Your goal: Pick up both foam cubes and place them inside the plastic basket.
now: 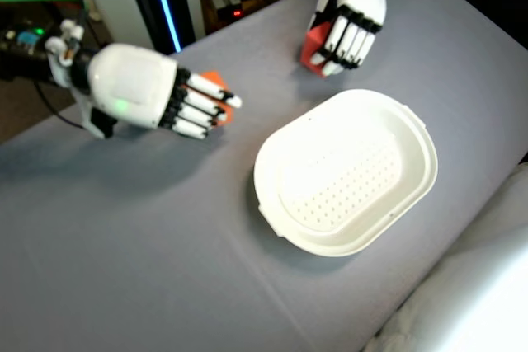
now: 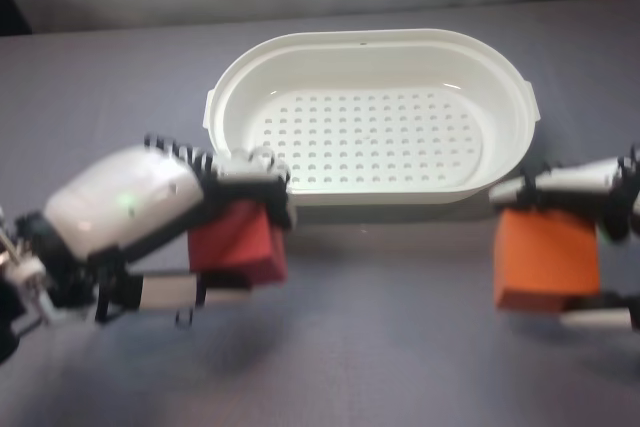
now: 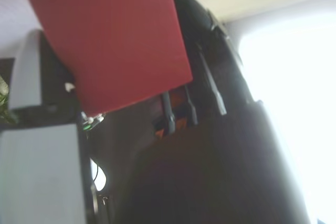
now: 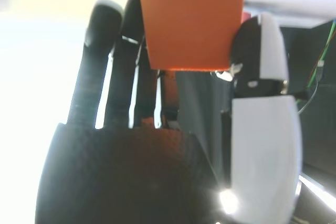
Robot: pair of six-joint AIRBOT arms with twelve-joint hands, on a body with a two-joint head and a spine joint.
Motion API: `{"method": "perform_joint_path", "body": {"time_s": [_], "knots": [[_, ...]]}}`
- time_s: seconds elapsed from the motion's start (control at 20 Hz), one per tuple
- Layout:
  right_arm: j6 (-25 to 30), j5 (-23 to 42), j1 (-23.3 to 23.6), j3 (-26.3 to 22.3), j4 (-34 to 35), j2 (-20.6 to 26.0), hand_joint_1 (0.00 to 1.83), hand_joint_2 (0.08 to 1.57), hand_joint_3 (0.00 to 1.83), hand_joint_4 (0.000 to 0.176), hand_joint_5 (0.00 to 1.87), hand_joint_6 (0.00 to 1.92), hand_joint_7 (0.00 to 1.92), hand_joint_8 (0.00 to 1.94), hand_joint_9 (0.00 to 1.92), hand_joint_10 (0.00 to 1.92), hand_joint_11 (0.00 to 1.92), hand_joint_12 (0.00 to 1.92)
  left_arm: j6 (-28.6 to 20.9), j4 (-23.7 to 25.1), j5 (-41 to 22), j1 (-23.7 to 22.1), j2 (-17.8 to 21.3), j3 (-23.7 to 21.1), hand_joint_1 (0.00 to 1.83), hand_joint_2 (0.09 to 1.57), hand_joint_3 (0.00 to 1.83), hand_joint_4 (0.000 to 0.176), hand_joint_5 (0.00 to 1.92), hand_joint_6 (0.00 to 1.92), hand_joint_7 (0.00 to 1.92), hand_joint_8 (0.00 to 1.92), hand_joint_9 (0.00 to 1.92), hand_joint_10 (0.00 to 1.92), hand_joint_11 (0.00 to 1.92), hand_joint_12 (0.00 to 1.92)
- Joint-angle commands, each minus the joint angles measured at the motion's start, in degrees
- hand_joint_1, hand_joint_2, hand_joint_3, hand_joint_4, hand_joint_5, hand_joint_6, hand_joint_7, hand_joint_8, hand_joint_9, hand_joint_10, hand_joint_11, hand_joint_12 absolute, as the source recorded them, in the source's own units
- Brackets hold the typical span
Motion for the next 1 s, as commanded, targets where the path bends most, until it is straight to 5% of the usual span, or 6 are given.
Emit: {"method": "perform_joint_path", "body": {"time_s": [0.0,0.45,0.6,0.7,0.8,0.95], "knots": [[-0.56,7.43,1.78,0.86,0.69,0.06,1.34,1.23,0.00,0.000,0.62,1.29,0.78,1.33,0.76,1.54,0.63,1.65,0.21,-1.05,-6.93,-1.71,-0.54,0.77,1.35,1.22,0.00,0.000,0.68,1.16,0.76,1.40,0.82,1.55,0.76,1.62],[-0.73,-12.74,18.15,17.98,3.25,-12.79,1.17,1.27,0.00,0.000,0.61,1.41,0.76,1.46,0.69,1.40,0.60,1.76,1.03,-7.02,10.88,-14.54,-9.44,15.24,1.22,1.22,0.00,0.000,0.69,1.19,0.87,1.41,0.88,1.50,0.83,1.90],[-0.73,-15.74,19.57,20.35,3.93,-14.62,0.04,1.24,0.00,0.026,0.01,0.11,0.07,0.23,0.01,0.53,0.00,1.33,1.09,-9.02,13.96,-14.78,-11.60,17.95,0.75,1.15,0.00,0.003,0.32,0.45,0.35,0.48,0.23,1.09,0.01,1.92],[-0.73,-16.10,19.57,20.68,4.52,-14.66,0.00,1.13,0.00,0.059,0.00,0.00,0.00,0.01,0.00,0.03,0.00,1.15,2.04,-9.02,14.44,-14.94,-11.57,17.60,0.52,1.08,0.00,0.078,0.03,0.08,0.04,0.04,0.01,0.13,0.00,1.49],[-0.84,-15.73,19.58,20.19,4.82,-14.34,0.02,1.09,0.00,0.039,0.00,0.00,0.00,0.00,0.00,0.00,0.00,0.13,3.06,-9.19,13.52,-14.70,-10.71,16.58,0.45,1.02,0.00,0.131,0.00,0.00,0.00,0.00,0.00,0.00,0.00,0.57],[-1.57,-12.71,19.58,17.79,5.94,-12.03,0.05,1.09,0.00,0.111,0.00,0.00,0.00,0.00,0.00,0.00,0.00,0.00,3.14,-9.83,9.40,-13.74,-8.81,14.57,0.40,0.97,0.00,0.170,0.00,0.00,0.00,0.00,0.00,0.00,0.00,0.00]]}}
